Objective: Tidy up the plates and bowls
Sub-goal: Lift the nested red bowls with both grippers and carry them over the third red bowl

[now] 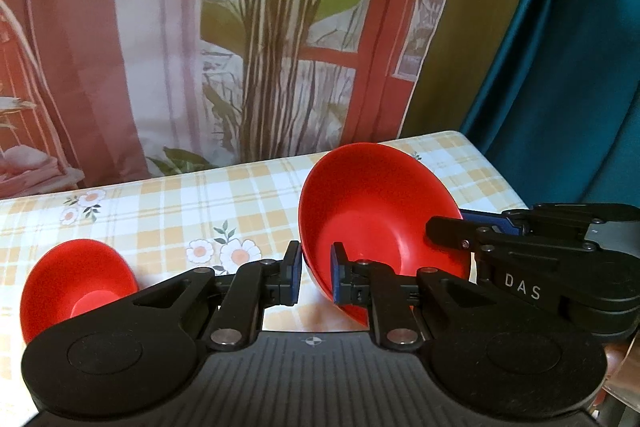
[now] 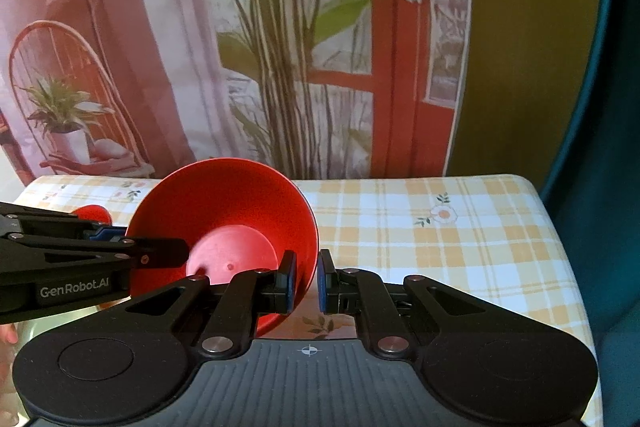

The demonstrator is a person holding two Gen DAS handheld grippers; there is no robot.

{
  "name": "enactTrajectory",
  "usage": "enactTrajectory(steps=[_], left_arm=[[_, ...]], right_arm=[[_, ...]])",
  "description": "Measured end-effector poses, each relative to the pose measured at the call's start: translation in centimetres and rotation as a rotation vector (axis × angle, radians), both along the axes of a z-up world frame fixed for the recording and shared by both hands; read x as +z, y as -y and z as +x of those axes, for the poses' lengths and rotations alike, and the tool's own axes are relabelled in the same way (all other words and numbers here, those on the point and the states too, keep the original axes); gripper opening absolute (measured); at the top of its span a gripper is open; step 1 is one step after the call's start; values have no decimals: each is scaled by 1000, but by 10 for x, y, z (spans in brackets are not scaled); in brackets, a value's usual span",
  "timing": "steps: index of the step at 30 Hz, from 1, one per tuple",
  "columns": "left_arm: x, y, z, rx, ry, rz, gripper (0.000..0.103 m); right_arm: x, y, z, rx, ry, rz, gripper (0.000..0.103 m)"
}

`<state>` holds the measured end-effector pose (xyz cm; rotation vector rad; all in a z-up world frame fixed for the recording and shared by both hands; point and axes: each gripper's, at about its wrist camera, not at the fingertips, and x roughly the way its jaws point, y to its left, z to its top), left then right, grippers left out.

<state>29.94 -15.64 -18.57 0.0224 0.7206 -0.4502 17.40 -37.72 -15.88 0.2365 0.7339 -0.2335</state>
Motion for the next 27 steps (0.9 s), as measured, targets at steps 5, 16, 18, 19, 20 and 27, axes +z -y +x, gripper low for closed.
enactTrajectory(steps=[5, 16, 18, 19, 20, 27], left_arm=[[7, -12, -11, 8, 11, -3, 17], [17, -51, -30, 42, 19, -21, 17], [20, -58, -32, 49, 23, -23, 17], [21, -62, -33, 52, 25, -23, 17], [23, -65, -34, 55, 27, -24, 17], [24, -88, -37, 82, 22, -42, 17]], right_arm=[[9, -12, -1, 12, 7, -7, 10], [24, -51, 8, 56, 10, -24, 10], [26, -58, 10, 65, 11, -26, 10], [27, -62, 12, 69, 11, -27, 10], [27, -65, 13, 74, 10, -27, 10], [30, -87, 25, 103, 3, -35, 10]])
